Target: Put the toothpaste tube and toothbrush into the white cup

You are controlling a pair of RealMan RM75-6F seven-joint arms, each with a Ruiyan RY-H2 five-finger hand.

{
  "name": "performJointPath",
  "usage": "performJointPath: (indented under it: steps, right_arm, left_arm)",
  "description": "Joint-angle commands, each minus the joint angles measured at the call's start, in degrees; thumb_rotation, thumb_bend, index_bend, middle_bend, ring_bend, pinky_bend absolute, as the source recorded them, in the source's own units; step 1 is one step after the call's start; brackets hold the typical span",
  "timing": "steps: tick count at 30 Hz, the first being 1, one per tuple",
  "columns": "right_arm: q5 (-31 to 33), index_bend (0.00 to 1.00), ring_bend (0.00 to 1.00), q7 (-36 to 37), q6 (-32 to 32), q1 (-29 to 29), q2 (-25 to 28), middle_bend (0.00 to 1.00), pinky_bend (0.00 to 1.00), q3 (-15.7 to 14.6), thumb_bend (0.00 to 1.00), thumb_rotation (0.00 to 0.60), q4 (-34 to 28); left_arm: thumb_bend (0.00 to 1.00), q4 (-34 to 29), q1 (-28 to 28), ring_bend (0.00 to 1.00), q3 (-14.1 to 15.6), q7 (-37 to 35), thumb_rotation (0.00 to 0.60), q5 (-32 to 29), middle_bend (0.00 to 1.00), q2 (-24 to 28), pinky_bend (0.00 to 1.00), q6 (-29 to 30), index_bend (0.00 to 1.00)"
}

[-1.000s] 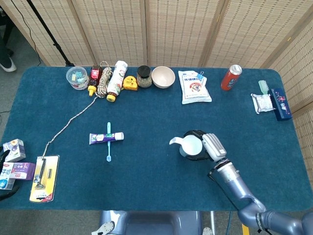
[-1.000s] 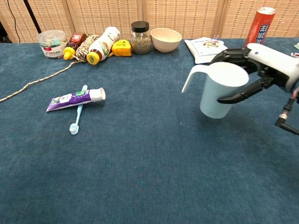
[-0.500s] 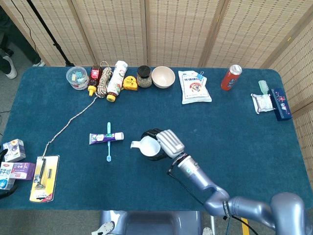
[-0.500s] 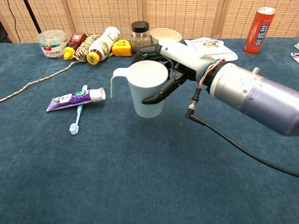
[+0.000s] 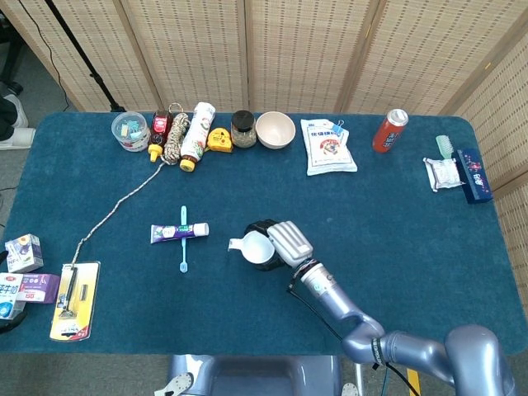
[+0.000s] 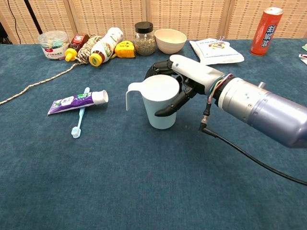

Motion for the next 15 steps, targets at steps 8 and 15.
performJointPath:
  steps: [8, 15]
  right_arm:
    - [-1.4, 0.33, 0.27, 0.4, 1.2, -0.4, 0.4, 0.32, 0.58, -1.7, 0.36, 0.6, 1.8]
    - [-0.7, 0.06, 0.0, -2.2, 1.1, -0.7, 1.2, 0.02, 0.26, -2.2, 0.36, 0.6, 0.5]
  left_arm:
    - [0.0, -0.4, -0.1, 0.0, 0.1, 1.1, 0.6, 0.2, 0.0, -0.2, 0.0, -0.2, 0.0]
    - [0.0, -0.3, -0.2, 0.0, 0.1, 0.8, 0.6, 0.1, 0.0, -0.1, 0.0, -0.3, 0.0]
